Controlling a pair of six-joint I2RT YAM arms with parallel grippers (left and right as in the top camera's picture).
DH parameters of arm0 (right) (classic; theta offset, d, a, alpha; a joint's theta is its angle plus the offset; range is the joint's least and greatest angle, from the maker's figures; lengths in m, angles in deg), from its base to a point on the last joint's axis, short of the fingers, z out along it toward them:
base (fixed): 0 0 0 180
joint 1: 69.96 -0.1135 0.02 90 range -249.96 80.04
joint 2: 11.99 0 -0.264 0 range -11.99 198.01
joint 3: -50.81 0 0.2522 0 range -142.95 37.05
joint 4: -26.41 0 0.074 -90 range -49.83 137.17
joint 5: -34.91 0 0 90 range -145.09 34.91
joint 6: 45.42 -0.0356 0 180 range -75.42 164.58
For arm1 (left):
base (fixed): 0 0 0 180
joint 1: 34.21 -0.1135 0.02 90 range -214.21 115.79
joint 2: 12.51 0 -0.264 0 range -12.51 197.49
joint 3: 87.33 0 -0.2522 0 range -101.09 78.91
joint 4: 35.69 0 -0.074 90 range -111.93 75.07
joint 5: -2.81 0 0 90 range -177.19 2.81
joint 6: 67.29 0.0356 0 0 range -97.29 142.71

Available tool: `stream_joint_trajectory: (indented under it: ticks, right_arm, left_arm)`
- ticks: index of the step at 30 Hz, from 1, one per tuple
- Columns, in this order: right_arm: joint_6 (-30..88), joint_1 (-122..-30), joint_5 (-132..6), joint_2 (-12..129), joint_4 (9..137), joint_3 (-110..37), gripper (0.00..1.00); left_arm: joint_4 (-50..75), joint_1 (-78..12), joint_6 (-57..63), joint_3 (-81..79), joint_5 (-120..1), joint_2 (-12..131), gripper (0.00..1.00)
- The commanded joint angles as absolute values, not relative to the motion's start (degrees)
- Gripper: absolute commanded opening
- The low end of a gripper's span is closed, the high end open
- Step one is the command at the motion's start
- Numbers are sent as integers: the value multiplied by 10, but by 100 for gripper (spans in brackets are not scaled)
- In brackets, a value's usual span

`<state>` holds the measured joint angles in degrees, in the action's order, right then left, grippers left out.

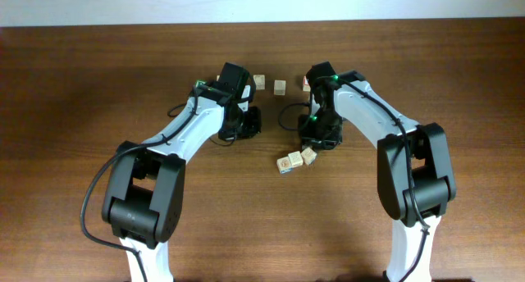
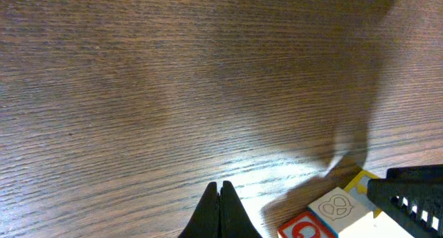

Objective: Rotate 3 blocks
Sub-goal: 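Open both grippers and lift them away from the row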

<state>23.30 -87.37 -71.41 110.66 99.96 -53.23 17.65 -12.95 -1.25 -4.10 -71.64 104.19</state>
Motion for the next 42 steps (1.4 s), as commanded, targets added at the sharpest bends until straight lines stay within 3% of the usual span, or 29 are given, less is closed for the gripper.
stream_joint_trajectory:
  ticks: [1,4,12,15,17,35,42]
  right_arm:
    - [177,-880,-770,1112,969,-536,32]
    - [171,-878,-773,1112,954,-536,31]
    - [296,-827,-713,1105,1028,-540,30]
    - [298,-828,-713,1105,1019,-513,11]
    - [298,-828,-711,1105,1017,-501,6]
    - [294,-882,-756,1105,993,-497,4]
    - [324,-890,-728,1105,957,-551,15]
  left_arm:
    - [175,-130,-3,-50,-722,1047,0]
    - [175,-130,-3,-50,-722,1047,0]
    - [175,-130,-3,-50,-722,1047,0]
    - [175,-130,-3,-50,-722,1047,0]
    - [175,-130,-3,-50,-723,1047,0]
    - [179,-125,-3,-50,-721,1047,0]
    - [152,-160,-11,-50,-735,1047,0]
